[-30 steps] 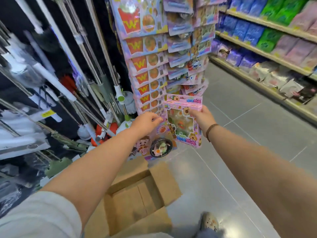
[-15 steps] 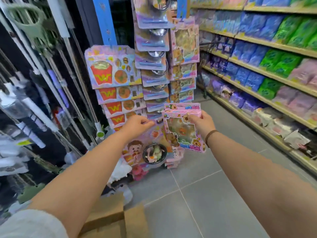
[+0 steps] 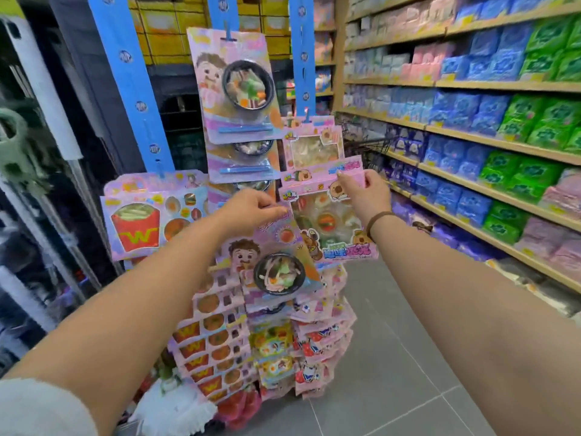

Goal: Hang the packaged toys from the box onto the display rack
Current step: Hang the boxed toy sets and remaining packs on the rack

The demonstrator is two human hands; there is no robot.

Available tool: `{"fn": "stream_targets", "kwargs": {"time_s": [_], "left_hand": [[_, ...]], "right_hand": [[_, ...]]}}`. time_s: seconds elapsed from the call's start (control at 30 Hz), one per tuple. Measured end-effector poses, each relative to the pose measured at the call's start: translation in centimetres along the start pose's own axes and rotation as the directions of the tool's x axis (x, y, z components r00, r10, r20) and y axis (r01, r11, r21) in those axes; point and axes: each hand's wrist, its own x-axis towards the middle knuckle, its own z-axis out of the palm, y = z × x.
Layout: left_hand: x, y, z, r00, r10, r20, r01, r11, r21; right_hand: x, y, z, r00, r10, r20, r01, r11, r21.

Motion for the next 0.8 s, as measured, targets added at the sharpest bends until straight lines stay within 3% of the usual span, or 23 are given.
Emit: {"fn": "stream_targets", "kwargs": {"time_s": [0.27,0.6,0.8], "left_hand": [[5.9,5.7,-1.5,0.990,0.056,-0.126,-0.046,0.996,0.079],[10.6,12.6,-3.4,0.979,0.007,-0.206,0.045,0.968,0.247],[13.3,13.5,-5.1,0.978,-0.053,-0.202,0.103,0.962,0.251]], "right_hand": [[10.2,-3.5,-1.1,0.996,-0.074,0.049,0.068,0.990,0.126],[17.8,-6.8,-1.1,0.968,-0.140,0.207,0.102,0.978,0.184],[21.2,-9.3,0.3,0.935,-0.165,0.313,0.110,0.976,0.188]]}}
